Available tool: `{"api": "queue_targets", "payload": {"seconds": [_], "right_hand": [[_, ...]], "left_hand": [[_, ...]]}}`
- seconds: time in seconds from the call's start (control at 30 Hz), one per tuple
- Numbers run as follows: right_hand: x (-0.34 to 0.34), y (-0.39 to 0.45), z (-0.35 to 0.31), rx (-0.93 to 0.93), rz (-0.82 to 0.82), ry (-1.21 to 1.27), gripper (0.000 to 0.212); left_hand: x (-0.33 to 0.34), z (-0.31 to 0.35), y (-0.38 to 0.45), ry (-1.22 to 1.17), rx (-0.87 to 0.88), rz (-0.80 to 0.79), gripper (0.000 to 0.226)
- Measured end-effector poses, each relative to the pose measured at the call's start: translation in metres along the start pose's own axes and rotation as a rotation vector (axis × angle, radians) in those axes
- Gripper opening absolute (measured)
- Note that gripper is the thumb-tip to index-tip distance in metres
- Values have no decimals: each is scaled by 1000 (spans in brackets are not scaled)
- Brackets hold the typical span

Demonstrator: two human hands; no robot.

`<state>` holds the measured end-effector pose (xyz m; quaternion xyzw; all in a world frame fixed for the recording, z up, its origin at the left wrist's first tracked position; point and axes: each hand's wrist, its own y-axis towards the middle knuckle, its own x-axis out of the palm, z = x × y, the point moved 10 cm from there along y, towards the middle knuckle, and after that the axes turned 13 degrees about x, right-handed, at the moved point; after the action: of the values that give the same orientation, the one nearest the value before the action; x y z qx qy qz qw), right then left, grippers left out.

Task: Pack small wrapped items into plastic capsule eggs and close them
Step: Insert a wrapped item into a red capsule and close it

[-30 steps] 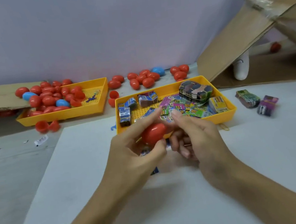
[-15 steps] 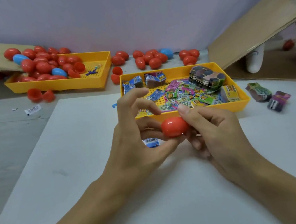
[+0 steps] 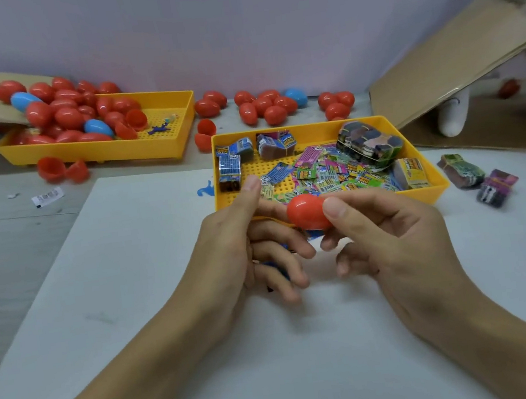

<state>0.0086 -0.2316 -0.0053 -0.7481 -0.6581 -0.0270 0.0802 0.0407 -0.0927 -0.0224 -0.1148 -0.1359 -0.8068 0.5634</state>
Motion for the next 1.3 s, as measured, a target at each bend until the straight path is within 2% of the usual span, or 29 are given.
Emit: {"api": "queue_targets", "payload": {"seconds": [0.13, 0.23, 0.4, 0.47, 0.53, 0.63, 0.7, 0.77, 0.87, 1.0, 1.17, 1.3], "right_hand": [[1, -1, 1, -3, -24, -55, 28], [5, -2, -2, -56, -53, -118, 24], [5, -2, -1, -51, -56, -102, 22], [0, 2, 2, 9, -25, -27, 18], [-1, 4, 5, 62, 4, -12, 24], [1, 4, 7, 88, 13, -91, 49], [4, 3, 6, 76, -10, -124, 49], [5, 1, 3, 47, -32, -109, 40], [5, -2, -3, -14, -52, -66, 16], [5, -5, -9, -79, -31, -117, 30], [9, -8, -12, -159, -38, -219, 35], [11, -10, -13, -182, -59, -227, 36]], "left_hand": [[2, -3, 0, 18, -25, -25, 61], [0, -1, 1, 56, -4, -12, 56], [-2, 15, -3, 151, 218, 8, 21], [1, 23, -6, 185, 327, -5, 15], [0, 28, -8, 230, 412, 12, 27], [11, 36, -13, 349, 557, -56, 43], [18, 40, -16, 433, 634, -106, 49], [20, 42, -17, 461, 673, -121, 58], [16, 41, -17, 413, 644, -76, 60], [4, 29, -13, 255, 432, 33, 32], [3, 12, -6, 164, 209, 19, 42], [2, 23, -8, 220, 322, 46, 21]]}}
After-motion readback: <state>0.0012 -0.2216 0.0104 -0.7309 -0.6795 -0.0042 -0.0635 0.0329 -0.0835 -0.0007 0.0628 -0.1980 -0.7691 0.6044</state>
